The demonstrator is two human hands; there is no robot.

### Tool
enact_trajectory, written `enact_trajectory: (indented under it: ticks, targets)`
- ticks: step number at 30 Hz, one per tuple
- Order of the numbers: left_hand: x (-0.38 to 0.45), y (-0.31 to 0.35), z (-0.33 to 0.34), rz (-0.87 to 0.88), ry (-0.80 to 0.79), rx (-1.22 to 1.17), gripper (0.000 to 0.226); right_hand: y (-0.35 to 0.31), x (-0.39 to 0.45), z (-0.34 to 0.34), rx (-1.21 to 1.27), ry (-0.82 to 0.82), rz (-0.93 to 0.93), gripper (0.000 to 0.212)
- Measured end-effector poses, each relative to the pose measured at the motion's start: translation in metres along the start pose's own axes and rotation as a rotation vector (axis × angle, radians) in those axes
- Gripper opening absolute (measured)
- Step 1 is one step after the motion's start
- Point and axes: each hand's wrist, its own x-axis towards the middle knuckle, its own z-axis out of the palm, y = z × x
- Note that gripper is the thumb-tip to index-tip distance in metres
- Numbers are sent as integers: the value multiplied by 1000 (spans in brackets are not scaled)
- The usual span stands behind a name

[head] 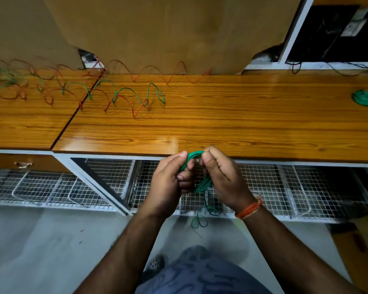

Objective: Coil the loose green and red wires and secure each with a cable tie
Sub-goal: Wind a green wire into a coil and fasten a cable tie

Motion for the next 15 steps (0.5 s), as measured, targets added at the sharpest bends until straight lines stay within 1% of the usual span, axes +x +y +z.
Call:
enact_trajectory:
  ticks: [2,4,7,9,11,15]
  targets:
    - [0,-5,6,-14,33,-81,30,6,-1,-8,58,-65,17,26]
    - [0,-6,9,-51,62,-215,32,12,-2,-12,86,-110,27,23]
    - [-1,-5,10,-129,70,-347,36,20,-4,-12,99,-128,11,24]
    - [-2,-4,9,-164,60,-347,35,24,-5,-8,88,-101,3,28]
    - [-2,-2,8,-165,50,-286,33,24,-5,-5,93,-70,-6,32]
    - [3,3,4,-62,93,-147,30,27,-2,-4,248,-92,41,26]
